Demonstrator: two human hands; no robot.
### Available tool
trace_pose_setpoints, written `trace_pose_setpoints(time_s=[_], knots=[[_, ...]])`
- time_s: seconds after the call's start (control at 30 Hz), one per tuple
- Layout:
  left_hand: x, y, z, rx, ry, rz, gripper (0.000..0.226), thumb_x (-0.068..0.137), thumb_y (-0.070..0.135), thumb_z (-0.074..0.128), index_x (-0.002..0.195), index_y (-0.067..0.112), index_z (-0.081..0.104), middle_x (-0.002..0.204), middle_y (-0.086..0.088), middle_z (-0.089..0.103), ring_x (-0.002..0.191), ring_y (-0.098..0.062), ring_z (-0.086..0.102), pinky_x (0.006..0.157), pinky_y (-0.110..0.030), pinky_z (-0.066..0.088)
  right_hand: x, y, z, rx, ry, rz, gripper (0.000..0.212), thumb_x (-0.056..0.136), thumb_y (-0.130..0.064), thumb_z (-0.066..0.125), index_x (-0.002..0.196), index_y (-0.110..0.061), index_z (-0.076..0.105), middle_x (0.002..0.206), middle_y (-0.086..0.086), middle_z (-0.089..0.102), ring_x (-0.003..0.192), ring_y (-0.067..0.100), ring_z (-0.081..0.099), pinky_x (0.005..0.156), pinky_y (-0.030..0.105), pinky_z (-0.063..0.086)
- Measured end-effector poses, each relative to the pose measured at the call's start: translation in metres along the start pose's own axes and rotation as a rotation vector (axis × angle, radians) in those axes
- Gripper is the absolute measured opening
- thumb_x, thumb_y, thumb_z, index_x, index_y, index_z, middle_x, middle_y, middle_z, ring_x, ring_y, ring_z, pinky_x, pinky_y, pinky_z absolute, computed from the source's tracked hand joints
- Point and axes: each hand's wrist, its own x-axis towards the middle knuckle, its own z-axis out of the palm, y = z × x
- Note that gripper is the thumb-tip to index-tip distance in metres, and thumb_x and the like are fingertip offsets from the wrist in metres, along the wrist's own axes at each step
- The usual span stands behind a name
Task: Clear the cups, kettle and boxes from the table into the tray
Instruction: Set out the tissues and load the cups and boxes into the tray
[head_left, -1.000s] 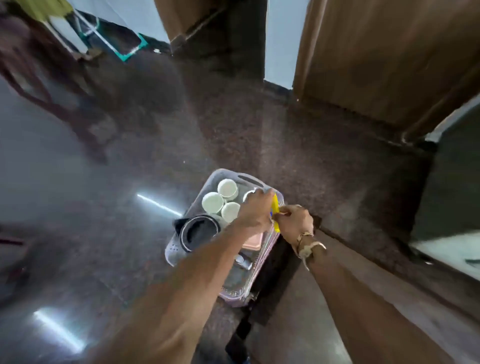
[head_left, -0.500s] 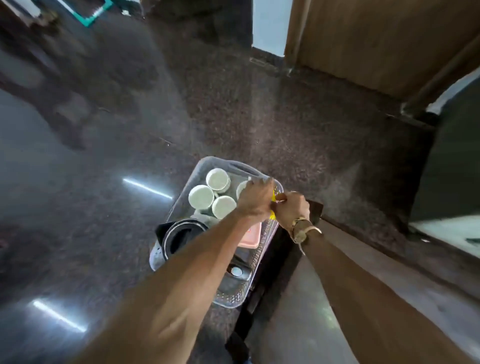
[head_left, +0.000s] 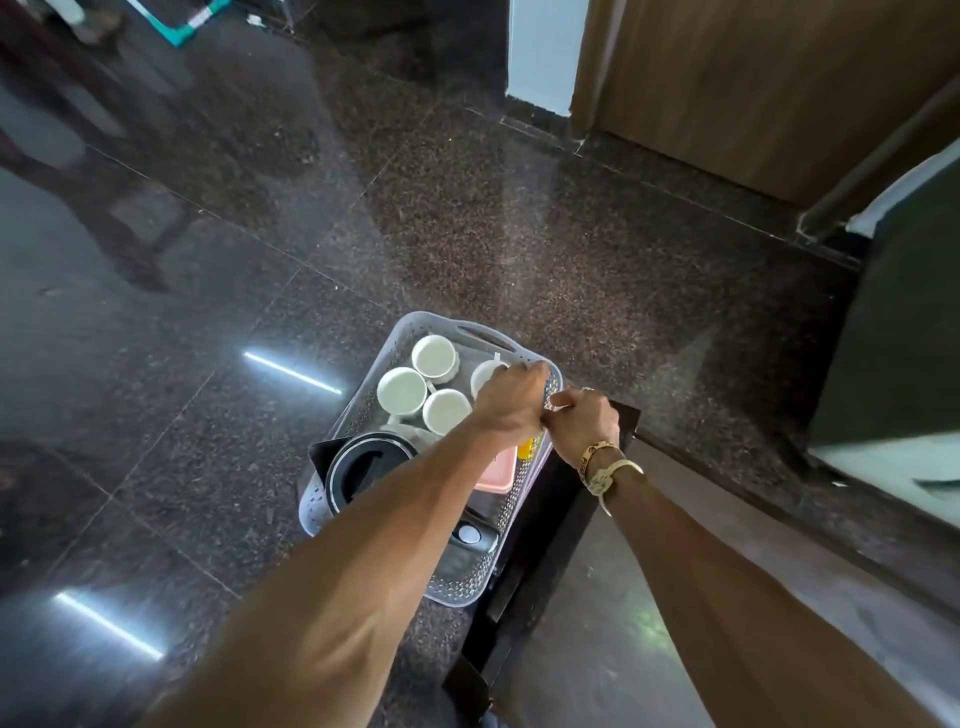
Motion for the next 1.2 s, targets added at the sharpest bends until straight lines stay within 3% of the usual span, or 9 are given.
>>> trace_pose_setpoints(time_s=[0.23,0.4,0.47,0.57,0.77,0.9,1.03,1.2], knots=[[-0.02,0.014,-0.012,0.08,0.049,-0.005,0.05,0.081,0.006,0.068,0.128,0.01,0.051,0.118,-0.016,0.065,0.115,-0.036,0.058,0.092,-0.044,0.051,-0.015,0.004,-0.018,0.001,0.02,-0.055,0.026,0.085,-0.027,0.07,0.111,-0.024,0.073,0.114,0.006,0.072,0.111,0.028,0.063,0.091,0.029,0.047],[-0.043,0.032,-0.028,0.13,0.188,0.004,0.04,0.085,0.023,0.065,0.122,0.012,0.052,0.115,-0.015,0.064,0.11,-0.036,0.059,0.086,-0.044,0.048,-0.04,0.004,-0.041,0.036,0.061,-0.111,0.022,0.083,-0.028,0.068,0.104,-0.026,0.075,0.111,0.004,0.073,0.107,0.03,0.064,0.086,0.029,0.047],[-0.053,0.042,-0.033,0.138,0.24,0.004,0.036,0.086,0.024,0.064,0.119,0.014,0.053,0.114,-0.012,0.064,0.108,-0.035,0.059,0.086,-0.043,0.048,-0.051,0.006,-0.055,0.024,0.071,-0.144,0.026,0.084,-0.032,0.066,0.108,-0.025,0.073,0.112,0.004,0.073,0.108,0.029,0.064,0.089,0.032,0.05],[-0.069,0.056,-0.039,0.153,0.275,-0.01,0.031,0.088,0.022,0.06,0.118,0.018,0.052,0.117,-0.007,0.061,0.112,-0.032,0.056,0.089,-0.043,0.046,-0.068,0.012,-0.076,-0.033,0.114,-0.237,0.021,0.088,-0.035,0.062,0.099,-0.02,0.072,0.103,0.005,0.072,0.102,0.032,0.064,0.084,0.035,0.051],[-0.113,0.1,-0.043,0.204,0.376,0.007,0.042,0.09,0.041,0.042,0.124,0.019,0.055,0.121,-0.006,0.058,0.111,-0.031,0.056,0.089,-0.042,0.041,-0.108,0.044,-0.121,-0.182,0.189,-0.399,0.047,0.094,-0.05,0.052,0.131,-0.021,0.057,0.133,0.009,0.053,0.123,0.031,0.051,0.1,0.041,0.044],[-0.144,0.138,-0.039,0.207,0.475,0.026,0.049,0.09,0.038,0.056,0.135,0.02,0.048,0.133,-0.005,0.053,0.12,-0.03,0.05,0.098,-0.043,0.038,-0.143,0.082,-0.156,-0.246,0.356,-0.501,0.07,0.091,-0.061,0.052,0.147,-0.021,0.039,0.144,0.009,0.042,0.126,0.034,0.043,0.103,0.049,0.036],[-0.179,0.185,-0.04,0.217,0.556,0.057,0.062,0.095,0.044,0.052,0.148,0.015,0.039,0.155,-0.009,0.037,0.142,-0.034,0.032,0.112,-0.049,0.029,-0.181,0.122,-0.203,-0.29,0.466,-0.582,0.083,0.087,-0.068,0.05,0.152,-0.02,0.03,0.156,0.011,0.032,0.138,0.035,0.032,0.11,0.055,0.028],[-0.225,0.257,-0.044,0.259,0.637,0.144,0.064,0.097,0.048,0.046,0.15,0.012,0.037,0.16,-0.011,0.031,0.147,-0.037,0.026,0.114,-0.055,0.026,-0.236,0.173,-0.27,-0.37,0.585,-0.63,0.084,0.088,-0.069,0.047,0.153,-0.017,0.032,0.16,0.014,0.027,0.146,0.036,0.023,0.114,0.057,0.02]])
